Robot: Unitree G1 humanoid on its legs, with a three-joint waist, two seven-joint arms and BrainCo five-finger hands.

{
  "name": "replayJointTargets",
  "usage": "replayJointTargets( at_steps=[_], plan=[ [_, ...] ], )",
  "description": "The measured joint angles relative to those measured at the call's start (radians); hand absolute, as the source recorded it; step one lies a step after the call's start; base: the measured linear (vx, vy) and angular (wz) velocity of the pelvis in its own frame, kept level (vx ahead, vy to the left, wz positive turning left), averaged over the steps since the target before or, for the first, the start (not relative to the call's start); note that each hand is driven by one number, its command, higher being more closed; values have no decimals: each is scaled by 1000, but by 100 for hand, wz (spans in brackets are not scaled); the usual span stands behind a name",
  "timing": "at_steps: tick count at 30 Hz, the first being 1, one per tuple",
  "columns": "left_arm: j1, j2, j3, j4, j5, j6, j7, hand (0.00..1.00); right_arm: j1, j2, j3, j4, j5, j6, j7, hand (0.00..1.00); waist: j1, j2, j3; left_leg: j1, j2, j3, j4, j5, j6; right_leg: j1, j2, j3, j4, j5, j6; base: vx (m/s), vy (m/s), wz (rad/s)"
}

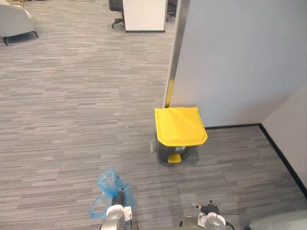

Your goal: Gather rubbish on tea table into small bin, then transfer packed bag to large trash can.

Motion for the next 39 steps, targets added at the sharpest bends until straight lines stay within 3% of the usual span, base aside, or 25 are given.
replayJointTargets(
  at_steps=[3,4,5,6,7,9,12,14,16,18,19,20,21,22,24,27,30,35,39],
  plan=[
    [-2,-5,18,1,0,-1,0,100,-9,-22,-1,0,-1,-5,1,0,-14,28,12,69,33,-25,-41,-2,-4,-51,61,-61,-218,-33,-42,300,-112,40],
    [-2,-1,20,1,0,-2,1,100,-11,-21,-2,3,-1,-3,-1,0,-21,31,11,81,45,-25,-45,-5,-16,-48,95,-62,-381,15,-57,331,-173,57],
    [-1,3,19,1,0,-2,0,100,-7,-17,-3,4,0,-3,-1,0,-24,18,10,90,37,-32,-46,-9,-30,-33,106,-53,-495,87,-71,364,-205,52],
    [-11,0,25,19,0,-2,0,100,-4,-12,-11,6,8,-6,2,0,-29,12,17,115,38,-61,-44,-30,-65,-16,111,-38,-523,162,-106,385,-193,29],
    [-8,-25,37,28,1,-1,-1,100,-9,-28,-10,4,-1,-5,-1,0,-24,48,9,116,64,-70,-35,-22,-70,0,133,-57,-528,134,-112,434,-232,19],
    [-11,-36,35,29,16,-2,-6,100,-14,-34,-22,3,-1,-4,0,0,-29,70,6,104,90,-79,12,-12,-72,17,138,-88,-518,90,-120,314,-187,27],
    [-15,-36,35,23,20,-2,-21,100,8,-31,-34,6,0,-2,0,0,-33,72,6,58,159,-93,194,-2,-82,125,169,-143,-575,60,-133,289,-201,45],
    [-12,-35,25,18,20,-2,-25,100,15,-27,-16,8,1,1,0,0,-29,59,3,-18,200,-93,365,-5,-101,203,184,-151,-659,69,-140,187,-43,15],
    [-1,-35,19,17,20,-1,-28,100,15,-24,-6,8,2,6,-1,0,-29,51,-5,-38,196,-60,352,-45,-98,224,183,-139,-693,80,-136,145,15,-15],
    [3,-34,19,17,20,-1,-40,100,10,-19,-2,14,2,8,-2,0,-21,43,-8,-70,168,-42,263,-73,-70,243,175,-100,-733,102,-119,159,137,-49],
    [4,-34,20,17,20,-1,-40,100,6,-18,-3,19,2,8,-2,0,-18,42,-7,-83,152,-51,205,-64,-60,249,170,-80,-740,112,-105,153,236,-68],
    [4,-35,19,18,20,4,-39,100,5,-22,-3,21,2,9,-4,0,-20,51,-12,-81,140,-60,93,13,-33,252,170,-54,-746,120,-89,116,223,-72],
    [3,-40,20,22,20,7,-39,100,5,-26,-2,23,2,11,-5,0,-17,52,-12,-75,136,-62,76,32,-87,255,176,-30,-751,123,-72,104,233,-82],
    [9,-33,32,24,20,7,-37,100,11,-24,0,23,2,16,-5,0,-14,52,-27,-60,118,-34,62,33,-86,258,171,9,-781,143,-51,70,185,-65],
    [0,-28,47,24,21,6,-37,100,21,-8,0,21,2,16,-3,0,-24,25,-48,-50,89,-6,46,32,-83,259,146,31,-819,165,-32,72,217,-43],
    [-14,-29,44,54,39,3,-39,100,32,1,-2,20,2,15,-2,0,-27,13,-56,-29,61,35,0,39,-70,259,132,60,-862,195,-22,10,145,-30],
    [-6,-24,48,81,40,4,-38,100,38,-9,-3,21,2,15,-2,0,-29,24,-51,-10,54,49,-27,43,-64,262,134,72,-879,205,-13,23,41,-17],
    [16,-23,60,86,39,2,-37,100,40,-33,-10,25,3,15,-1,0,-27,67,-57,9,55,66,-57,44,-66,257,151,92,-885,208,-17,5,-3,-15],
    [20,-26,98,88,39,0,-35,100,31,-49,-4,48,2,16,0,0,-14,65,-53,26,58,89,-70,45,-68,237,160,112,-849,194,-23,6,-12,-16]
  ],
)
